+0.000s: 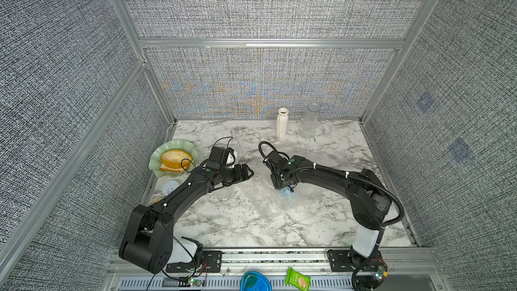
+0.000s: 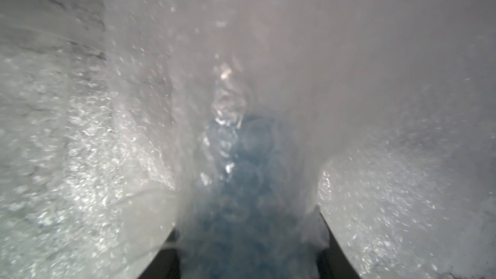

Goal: Unwrap the vase from the bubble wrap
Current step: Unwrap the bubble wrap.

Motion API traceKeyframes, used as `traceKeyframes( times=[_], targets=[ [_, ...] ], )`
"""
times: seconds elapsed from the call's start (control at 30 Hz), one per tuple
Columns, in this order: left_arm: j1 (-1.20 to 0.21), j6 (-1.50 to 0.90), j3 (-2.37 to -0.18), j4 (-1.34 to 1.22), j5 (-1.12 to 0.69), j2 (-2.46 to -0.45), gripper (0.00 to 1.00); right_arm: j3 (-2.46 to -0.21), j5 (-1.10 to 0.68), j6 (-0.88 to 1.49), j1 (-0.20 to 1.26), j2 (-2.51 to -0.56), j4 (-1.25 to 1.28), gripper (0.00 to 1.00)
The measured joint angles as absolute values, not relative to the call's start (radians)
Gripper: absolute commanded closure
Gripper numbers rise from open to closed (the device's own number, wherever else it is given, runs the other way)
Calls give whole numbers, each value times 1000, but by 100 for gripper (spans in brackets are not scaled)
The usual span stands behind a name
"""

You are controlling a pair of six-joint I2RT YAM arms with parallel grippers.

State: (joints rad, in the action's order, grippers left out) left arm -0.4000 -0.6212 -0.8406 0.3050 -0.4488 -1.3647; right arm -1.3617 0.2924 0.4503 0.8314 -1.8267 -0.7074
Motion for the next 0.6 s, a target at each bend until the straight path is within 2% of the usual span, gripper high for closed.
traceKeyframes(
  times=[0.27, 0.47, 0.6],
  targets=[
    [-409, -621, -841, 301, -447, -1364, 18, -1319, 222, 484, 825, -1717, -684, 59],
    [-412, -629, -830, 286, -452, -1364, 18, -1268, 175, 572, 825, -1772, -616, 58],
    [-418, -636, -814, 286, -453, -1353, 18, -1267, 175, 622, 823, -1820, -567, 51]
  ],
)
